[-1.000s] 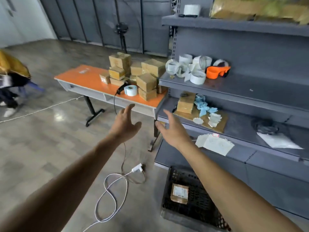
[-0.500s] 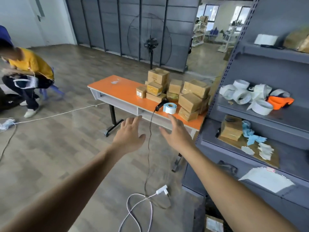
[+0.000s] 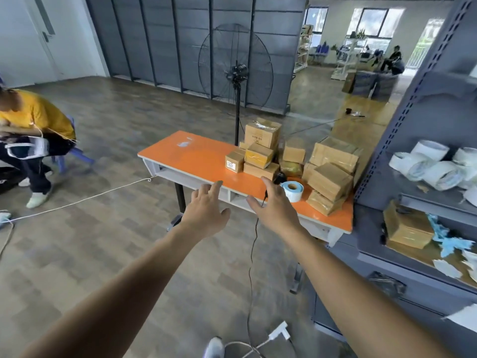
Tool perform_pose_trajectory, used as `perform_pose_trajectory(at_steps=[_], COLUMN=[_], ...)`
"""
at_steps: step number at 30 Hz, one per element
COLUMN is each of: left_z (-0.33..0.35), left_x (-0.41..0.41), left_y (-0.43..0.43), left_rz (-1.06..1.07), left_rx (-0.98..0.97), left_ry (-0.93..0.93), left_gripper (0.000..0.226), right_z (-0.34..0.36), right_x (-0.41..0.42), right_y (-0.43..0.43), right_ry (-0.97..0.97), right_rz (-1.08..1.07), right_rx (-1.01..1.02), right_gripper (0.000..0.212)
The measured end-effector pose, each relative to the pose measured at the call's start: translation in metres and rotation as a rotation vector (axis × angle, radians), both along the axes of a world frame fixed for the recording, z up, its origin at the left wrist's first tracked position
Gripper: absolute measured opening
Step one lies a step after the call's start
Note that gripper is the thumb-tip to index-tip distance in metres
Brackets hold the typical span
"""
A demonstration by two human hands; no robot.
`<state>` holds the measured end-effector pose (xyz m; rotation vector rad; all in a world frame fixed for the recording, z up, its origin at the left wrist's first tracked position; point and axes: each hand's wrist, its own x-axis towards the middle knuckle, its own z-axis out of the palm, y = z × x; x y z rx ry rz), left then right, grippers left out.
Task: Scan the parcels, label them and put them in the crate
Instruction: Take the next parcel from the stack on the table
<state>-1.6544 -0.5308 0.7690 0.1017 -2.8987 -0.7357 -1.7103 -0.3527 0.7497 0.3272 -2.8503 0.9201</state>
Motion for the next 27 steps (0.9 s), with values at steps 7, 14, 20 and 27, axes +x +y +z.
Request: perform_pose_trajectory(at_steps=[7,14,20,27], left_z=[-0.023,-0.036,-0.050,-0.079], left_x=[-0.152,-0.272,-0.365,-0.486], left_y=[-0.043,-0.064,-0.065,-0.068], left_rz=[-0.081,-0.173,-0.273,-0.423], left_rx=[-0.045,-0.146,-0.240,-0.331], left_ry=[-0.029,-0.079,-0.087,-0.100], left_gripper=[0.072,0.073,0.073,0.077], right_z=[-0.031,-0.041,-0.055,-0.081], right_x=[-0.138,-0.235,-0.305,-0.392], right_y=[-0.051,-0.064,-0.064,-0.070], right_ry=[-0.022,-0.072,-0.129,-0.180], right_rz=[-0.094,-0.174,-0.256,-0.403], right_rx=[-0.059,0.038,0.088,0.228], right_gripper=[0.069,0.070,0.070,0.069])
